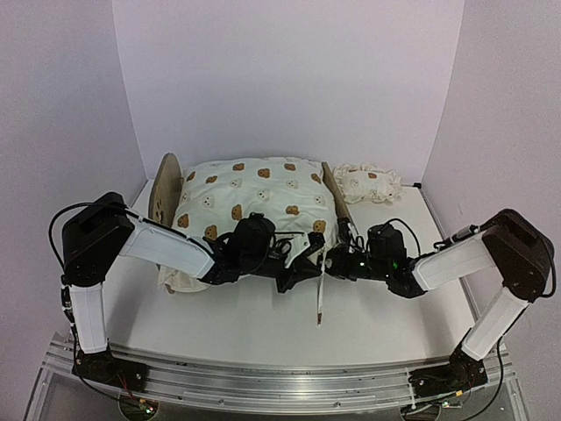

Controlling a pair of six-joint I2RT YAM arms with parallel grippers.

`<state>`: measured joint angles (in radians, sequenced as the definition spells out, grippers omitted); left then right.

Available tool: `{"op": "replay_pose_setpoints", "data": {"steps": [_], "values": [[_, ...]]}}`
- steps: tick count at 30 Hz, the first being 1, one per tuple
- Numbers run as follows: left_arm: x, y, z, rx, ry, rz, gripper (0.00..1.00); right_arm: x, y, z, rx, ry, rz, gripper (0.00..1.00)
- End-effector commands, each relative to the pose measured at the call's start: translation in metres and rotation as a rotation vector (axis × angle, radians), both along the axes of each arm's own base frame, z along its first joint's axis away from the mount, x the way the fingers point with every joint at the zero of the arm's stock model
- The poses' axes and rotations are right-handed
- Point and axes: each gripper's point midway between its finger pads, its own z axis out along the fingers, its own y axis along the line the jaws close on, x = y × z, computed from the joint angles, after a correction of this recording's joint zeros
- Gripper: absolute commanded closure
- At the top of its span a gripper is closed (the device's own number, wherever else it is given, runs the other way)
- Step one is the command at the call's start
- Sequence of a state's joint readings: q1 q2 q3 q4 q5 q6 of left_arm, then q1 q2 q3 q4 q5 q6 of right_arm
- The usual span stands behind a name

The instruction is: Set up the pet bed

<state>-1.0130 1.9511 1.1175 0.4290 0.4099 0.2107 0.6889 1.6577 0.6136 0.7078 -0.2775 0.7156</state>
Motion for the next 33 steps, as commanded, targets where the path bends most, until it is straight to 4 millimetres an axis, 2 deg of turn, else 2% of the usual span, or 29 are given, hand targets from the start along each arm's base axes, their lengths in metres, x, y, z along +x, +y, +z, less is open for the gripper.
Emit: {"op": "replay_pose_setpoints", "data": {"steps": [1,3,8,11,15,19,21,25,27,31,33], "values": [[-0.014,0.005,0.011,0.018,0.003,-0.081,1.00,-0.007,0.012,0.038,0.163,-0.064,0.062,1.00],[-0.017,0.009,0.007,0.043,-0.021,-0.118,1.00,-0.013,0.010,0.036,0.162,-0.053,0.075,1.00],[-0.023,0.018,0.005,0.100,-0.189,-0.220,0.78,-0.018,0.012,0.029,0.160,-0.028,0.103,1.00],[-0.025,0.029,0.006,0.132,-0.360,-0.309,0.70,-0.017,0.016,0.026,0.159,-0.018,0.119,1.00],[-0.019,0.046,0.014,0.122,-0.516,-0.358,0.70,-0.016,0.020,0.023,0.162,-0.004,0.132,1.00],[0.010,0.045,0.017,0.125,-0.641,-0.277,0.73,-0.017,0.019,0.018,0.157,0.011,0.132,1.00],[0.017,0.042,0.016,0.114,-0.730,-0.261,0.74,-0.019,0.021,0.018,0.161,0.021,0.141,1.00],[0.023,0.038,0.003,0.107,-0.853,-0.276,0.71,-0.023,0.021,0.016,0.148,0.043,0.161,1.00],[0.023,0.035,-0.002,0.104,-0.869,-0.289,0.71,-0.024,0.021,0.014,0.124,0.050,0.167,1.00],[0.012,0.031,-0.004,0.061,-0.872,-0.363,0.72,-0.028,0.018,0.014,0.104,0.053,0.170,1.00],[0.015,0.027,-0.004,0.049,-0.872,-0.346,0.71,-0.029,0.017,0.013,0.092,0.062,0.177,1.00]]}}
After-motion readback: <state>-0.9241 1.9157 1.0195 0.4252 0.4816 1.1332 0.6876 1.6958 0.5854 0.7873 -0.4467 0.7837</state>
